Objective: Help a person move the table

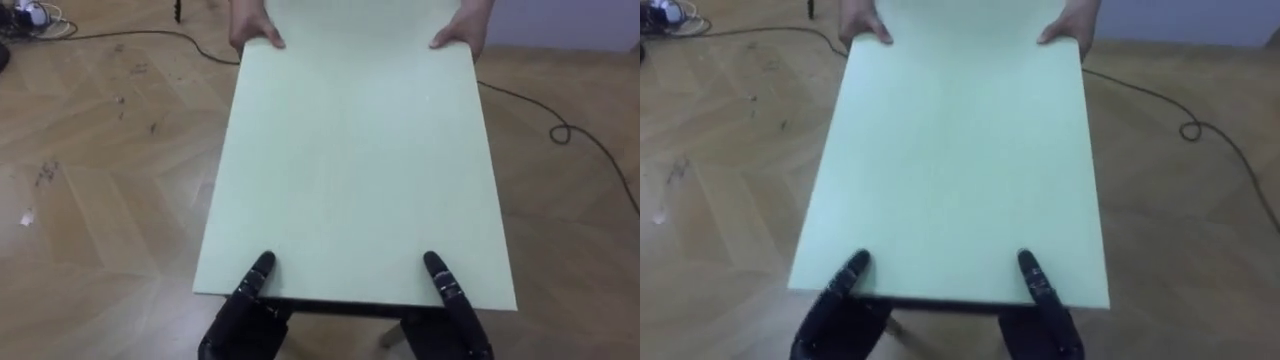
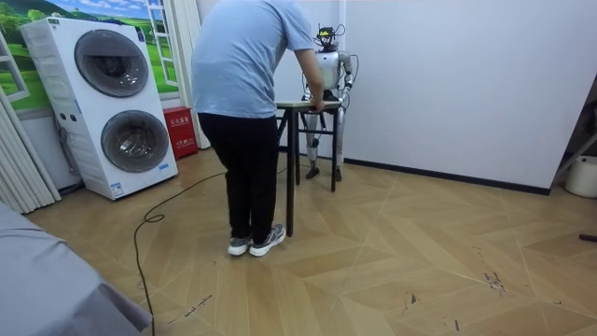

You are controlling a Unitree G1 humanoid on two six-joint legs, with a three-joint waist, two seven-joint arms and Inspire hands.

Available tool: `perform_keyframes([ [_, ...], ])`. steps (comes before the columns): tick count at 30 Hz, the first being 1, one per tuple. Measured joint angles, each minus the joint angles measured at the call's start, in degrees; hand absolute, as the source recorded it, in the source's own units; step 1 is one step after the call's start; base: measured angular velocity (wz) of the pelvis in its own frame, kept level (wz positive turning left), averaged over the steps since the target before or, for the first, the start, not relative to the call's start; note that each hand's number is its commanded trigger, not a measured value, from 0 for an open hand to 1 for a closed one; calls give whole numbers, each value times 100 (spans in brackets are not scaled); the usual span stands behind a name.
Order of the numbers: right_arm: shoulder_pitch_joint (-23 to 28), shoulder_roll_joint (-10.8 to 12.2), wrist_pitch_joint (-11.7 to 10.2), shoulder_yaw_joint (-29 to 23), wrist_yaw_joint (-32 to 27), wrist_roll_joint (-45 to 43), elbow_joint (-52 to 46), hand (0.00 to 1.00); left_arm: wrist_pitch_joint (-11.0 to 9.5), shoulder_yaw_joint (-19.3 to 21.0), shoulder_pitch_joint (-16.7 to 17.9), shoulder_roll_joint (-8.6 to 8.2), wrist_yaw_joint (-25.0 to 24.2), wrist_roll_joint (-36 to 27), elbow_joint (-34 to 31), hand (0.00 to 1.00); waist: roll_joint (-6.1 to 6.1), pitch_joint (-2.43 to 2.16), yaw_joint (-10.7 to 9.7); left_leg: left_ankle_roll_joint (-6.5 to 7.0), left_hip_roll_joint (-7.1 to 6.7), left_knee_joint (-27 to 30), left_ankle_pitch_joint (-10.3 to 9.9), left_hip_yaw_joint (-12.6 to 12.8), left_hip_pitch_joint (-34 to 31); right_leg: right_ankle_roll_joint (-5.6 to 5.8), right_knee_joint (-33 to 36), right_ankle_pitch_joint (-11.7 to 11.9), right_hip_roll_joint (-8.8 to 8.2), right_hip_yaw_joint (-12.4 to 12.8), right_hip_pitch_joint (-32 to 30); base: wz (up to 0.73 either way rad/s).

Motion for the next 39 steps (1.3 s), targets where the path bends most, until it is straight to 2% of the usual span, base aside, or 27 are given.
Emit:
perform_keyframes([
  [2, 25, -3, -52, 29, -7, 0, 0, 100, -39, -38, 39, -5, -1, -2, -2, 100, -27, 15, -2, -4, 22, -51, 40, -15, 24, -17, -201, 121, 59, -1, 87, -8],
  [7, 73, -22, -128, 74, -5, 47, 2, 100, -67, -55, 41, -2, 7, 43, -2, 100, -41, 26, -14, -5, 17, -126, 86, -48, 31, -23, -369, 211, 78, -51, 153, 2],
  [12, 138, -31, -183, 161, 10, 175, 2, 100, -130, -62, 41, -1, 7, 162, -1, 100, -31, 31, -17, -9, 10, -152, 91, -134, 29, -24, -460, 239, 79, -151, 226, 8],
  [16, 148, -45, -240, 208, 50, 196, 1, 100, -130, -62, 42, 15, 2, 168, -2, 100, 13, 57, -15, -14, 0, -178, 106, -155, 19, -23, -468, 238, 76, -163, 223, 2],
  [23, 147, -43, -239, 247, 66, 223, 0, 100, -177, -68, 47, 53, -31, 178, -2, 100, 31, 57, -13, -32, -24, -303, 189, -186, 18, -37, -541, 248, 78, -200, 224, 2],
  [33, 98, -96, -274, 246, 75, 182, -25, 100, -178, -86, 56, 47, -59, 176, -2, 100, 29, 55, 78, -51, -20, -321, 207, -268, -12, -45, -556, 250, 91, -272, 256, 5],
  [39, 99, -98, -257, 256, 96, 173, -26, 100, -243, -94, 113, 47, -123, 162, -2, 100, 56, 42, 140, -69, -41, -369, 230, -418, 26, -36, -656, 233, 100, -386, 402, 13],
])
